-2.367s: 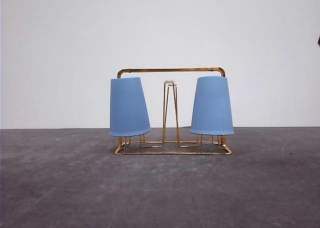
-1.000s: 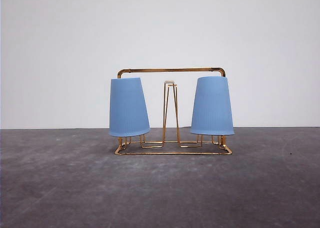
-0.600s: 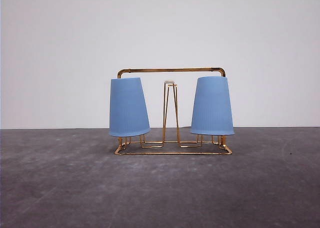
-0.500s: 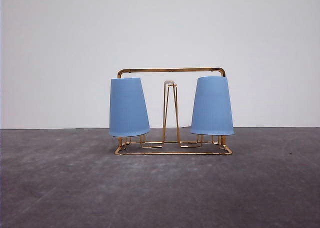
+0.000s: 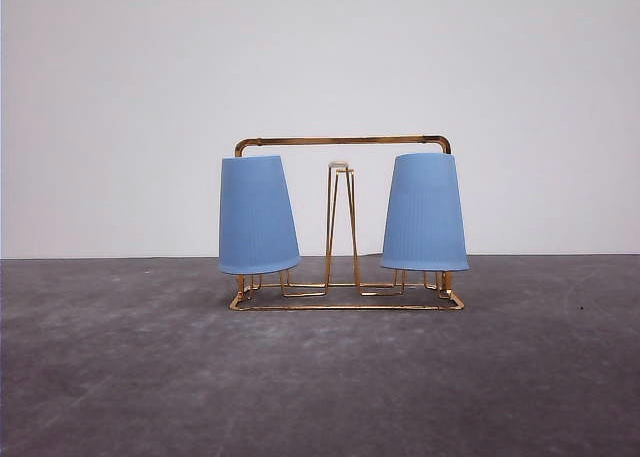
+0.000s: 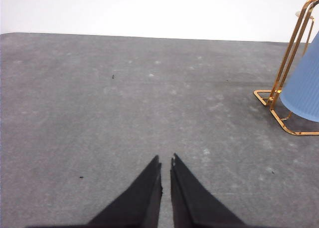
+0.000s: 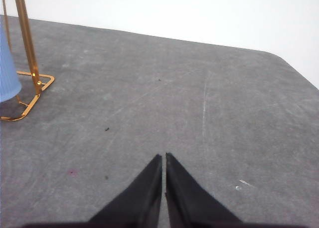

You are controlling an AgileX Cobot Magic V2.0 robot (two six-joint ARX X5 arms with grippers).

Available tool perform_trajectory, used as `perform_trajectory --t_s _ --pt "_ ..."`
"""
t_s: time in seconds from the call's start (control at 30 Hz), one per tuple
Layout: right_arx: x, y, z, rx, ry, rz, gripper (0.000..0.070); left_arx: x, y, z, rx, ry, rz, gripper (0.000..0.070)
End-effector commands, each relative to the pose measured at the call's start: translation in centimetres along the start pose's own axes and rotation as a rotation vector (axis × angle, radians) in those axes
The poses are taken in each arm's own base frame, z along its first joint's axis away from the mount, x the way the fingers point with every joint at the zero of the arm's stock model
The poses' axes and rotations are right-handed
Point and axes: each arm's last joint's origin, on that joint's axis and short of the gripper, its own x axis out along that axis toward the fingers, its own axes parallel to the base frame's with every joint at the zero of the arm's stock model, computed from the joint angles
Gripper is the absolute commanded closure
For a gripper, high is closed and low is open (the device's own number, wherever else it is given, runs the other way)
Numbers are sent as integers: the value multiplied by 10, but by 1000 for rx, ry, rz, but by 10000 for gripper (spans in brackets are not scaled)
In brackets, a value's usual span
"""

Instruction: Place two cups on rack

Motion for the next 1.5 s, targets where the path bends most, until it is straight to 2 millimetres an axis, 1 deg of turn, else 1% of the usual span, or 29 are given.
perform_trajectory --t_s 0.0,1.47 --pt "0 0 0 -6 -7 -6 689 1 0 -5 -6 20 4 685" --pt "0 0 0 -6 -7 -6 689 1 0 -5 -6 20 4 685"
